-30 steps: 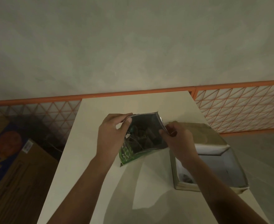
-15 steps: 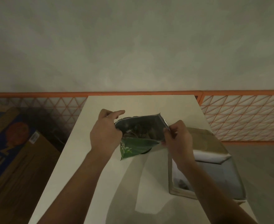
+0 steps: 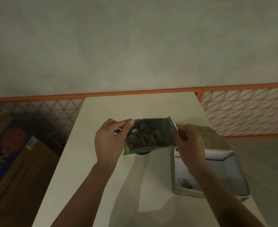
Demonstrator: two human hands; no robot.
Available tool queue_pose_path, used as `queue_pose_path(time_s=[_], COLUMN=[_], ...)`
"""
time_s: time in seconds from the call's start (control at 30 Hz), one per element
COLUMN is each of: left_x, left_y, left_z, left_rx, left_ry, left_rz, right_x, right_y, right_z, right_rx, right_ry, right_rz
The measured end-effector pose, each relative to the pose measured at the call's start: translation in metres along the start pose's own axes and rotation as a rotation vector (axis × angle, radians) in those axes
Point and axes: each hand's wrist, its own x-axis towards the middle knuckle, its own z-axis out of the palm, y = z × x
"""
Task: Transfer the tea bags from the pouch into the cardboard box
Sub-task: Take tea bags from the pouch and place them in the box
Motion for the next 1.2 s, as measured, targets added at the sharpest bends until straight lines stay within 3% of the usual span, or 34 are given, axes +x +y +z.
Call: queue_pose_path(time_s=[0.3, 0.4, 0.53, 0.63, 0.8, 1.07, 1.2], left_x=[-0.006, -0.005, -0.004, -0.005, -0.005, -0.003, -0.005], left_y=[0.006, 0.008, 0.007, 0.008, 0.007, 0.012, 0.018], left_z=[0.013, 0.016, 0.018, 0.019, 0.018, 0.027, 0.036], left_rx=[-0.071, -0.085, -0.101, -0.122, -0.129, -0.105, -0.07], left_ry=[-0.045, -0.059, -0.059, -0.064, -0.068, 0.008, 0.058], left_rz=[0.049, 0.085, 0.094, 0.091, 0.045, -0.04, -0.107], right_x=[-0.021, -0.025, -0.009, 0.003, 0.014, 0.02, 0.025], right_y=[-0.015, -0.024, -0.025, -0.017, -0.006, -0.014, -0.022], right_z=[0.001, 0.011, 0.04, 0.063, 0.07, 0.041, 0.001], right_rx=[-0.034, -0.143, -0.391, -0.475, -0.362, -0.344, -0.17], right_ry=[0.018, -0.175, -0.522, -0.612, -0.635, -0.525, -0.48], right_rz=[-0.249, -0.312, -0.158, -0.125, -0.022, -0.143, -0.138])
